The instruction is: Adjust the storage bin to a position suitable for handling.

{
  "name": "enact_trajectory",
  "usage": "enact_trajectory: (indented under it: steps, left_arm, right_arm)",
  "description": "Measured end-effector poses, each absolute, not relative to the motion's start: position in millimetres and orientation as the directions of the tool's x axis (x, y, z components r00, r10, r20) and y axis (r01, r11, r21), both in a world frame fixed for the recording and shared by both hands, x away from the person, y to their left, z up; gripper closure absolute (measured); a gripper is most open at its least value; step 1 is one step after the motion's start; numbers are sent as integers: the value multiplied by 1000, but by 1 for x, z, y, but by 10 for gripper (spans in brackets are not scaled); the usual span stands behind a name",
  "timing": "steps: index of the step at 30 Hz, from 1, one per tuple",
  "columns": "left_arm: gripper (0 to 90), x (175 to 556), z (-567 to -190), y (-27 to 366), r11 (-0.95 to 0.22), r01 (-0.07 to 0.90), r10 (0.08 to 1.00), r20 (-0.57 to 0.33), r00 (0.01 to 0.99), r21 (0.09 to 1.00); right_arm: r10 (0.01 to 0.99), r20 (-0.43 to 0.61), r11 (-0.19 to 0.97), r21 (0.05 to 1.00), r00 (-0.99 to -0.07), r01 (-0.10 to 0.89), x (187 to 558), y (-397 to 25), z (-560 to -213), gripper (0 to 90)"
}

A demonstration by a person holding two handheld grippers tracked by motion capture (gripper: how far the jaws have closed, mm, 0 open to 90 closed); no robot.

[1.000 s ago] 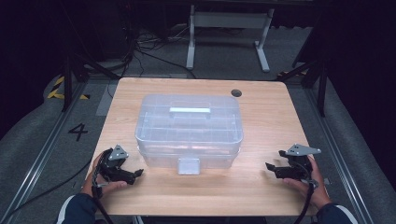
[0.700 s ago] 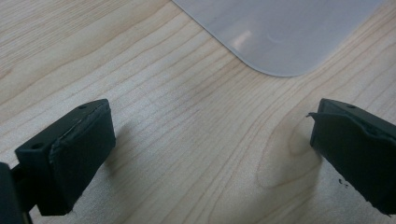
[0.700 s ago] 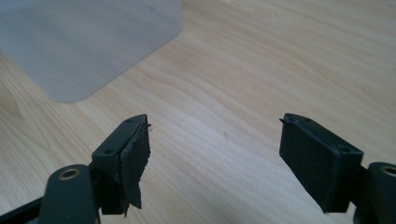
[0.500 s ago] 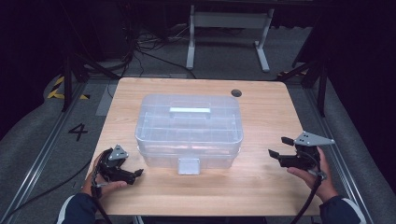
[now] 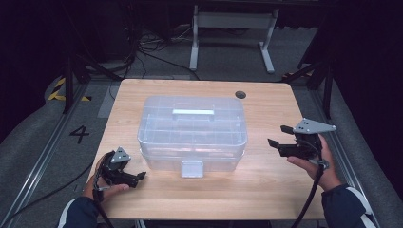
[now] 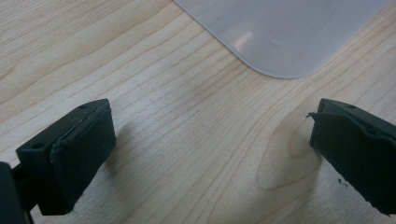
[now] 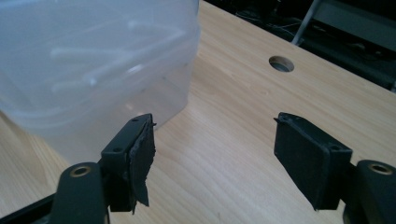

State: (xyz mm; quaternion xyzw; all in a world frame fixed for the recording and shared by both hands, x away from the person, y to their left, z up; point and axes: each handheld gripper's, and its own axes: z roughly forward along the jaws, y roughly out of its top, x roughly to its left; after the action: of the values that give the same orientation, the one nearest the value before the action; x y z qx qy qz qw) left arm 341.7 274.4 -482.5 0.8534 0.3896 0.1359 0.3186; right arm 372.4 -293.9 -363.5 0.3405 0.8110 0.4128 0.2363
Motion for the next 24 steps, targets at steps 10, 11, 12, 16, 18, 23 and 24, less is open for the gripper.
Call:
enact_trajectory:
  steps: [10, 11, 12, 16, 18, 23, 24]
  left_arm:
    - [6, 342, -482, 274, -494, 578, 751, -16, 660, 650]
    - [6, 342, -482, 274, -494, 578, 751, -16, 660, 649]
    - [6, 342, -482, 274, -494, 578, 751, -16, 660, 650]
    - [6, 342, -483, 274, -493, 578, 752, -17, 659, 650]
    - [6, 342, -482, 274, -494, 578, 751, -16, 660, 649]
    - [6, 342, -482, 274, -494, 578, 751, -16, 660, 649]
    - [6, 342, -482, 274, -494, 578, 751, -16, 660, 650]
  right_arm:
    - [738, -131, 416, 861, -662, 294, 386, -276, -333, 317]
    - [734, -135, 417, 863, -666, 285, 386, -273, -330, 320]
    - [729, -140, 421, 863, -670, 278, 387, -271, -327, 321]
    - [711, -149, 429, 867, -687, 256, 390, -261, -318, 328]
    - [705, -151, 432, 867, -693, 250, 392, -256, -315, 332]
    - [672, -162, 454, 861, -722, 230, 399, -234, -310, 355]
    - [667, -160, 457, 859, -728, 230, 401, -230, -309, 355]
